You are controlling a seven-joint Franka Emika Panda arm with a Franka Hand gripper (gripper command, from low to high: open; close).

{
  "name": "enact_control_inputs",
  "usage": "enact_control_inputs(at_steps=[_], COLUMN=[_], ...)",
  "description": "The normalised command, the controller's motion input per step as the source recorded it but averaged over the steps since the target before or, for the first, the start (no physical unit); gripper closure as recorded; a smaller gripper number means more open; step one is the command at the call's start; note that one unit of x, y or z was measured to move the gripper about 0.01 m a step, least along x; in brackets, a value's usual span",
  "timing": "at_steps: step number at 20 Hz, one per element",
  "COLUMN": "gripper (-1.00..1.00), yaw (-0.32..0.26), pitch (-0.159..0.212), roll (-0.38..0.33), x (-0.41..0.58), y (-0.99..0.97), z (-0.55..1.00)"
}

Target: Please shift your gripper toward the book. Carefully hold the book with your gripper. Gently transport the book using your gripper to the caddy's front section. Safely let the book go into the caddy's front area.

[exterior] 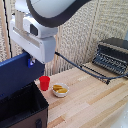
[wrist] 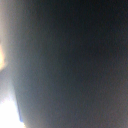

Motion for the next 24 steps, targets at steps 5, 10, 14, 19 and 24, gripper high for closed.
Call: enact_control_inputs(at_steps=[5,10,14,19,24], gripper=[1.0,1.0,1.0,-1.0,-1.0], yaw=[-0.025,-0.025,-0.013,-0.001,-0.015], pitch=[0.201,0.053,0.005,0.071,0.118], roll=[0.015,0.0,0.001,0.0,0.006], x=[0.337,0.734,0.484,0.09,0.078], y=[0.57,0.06,0.0,0.09,-0.02], z=[-0.05,-0.21,-0.2,-0.11,0.11])
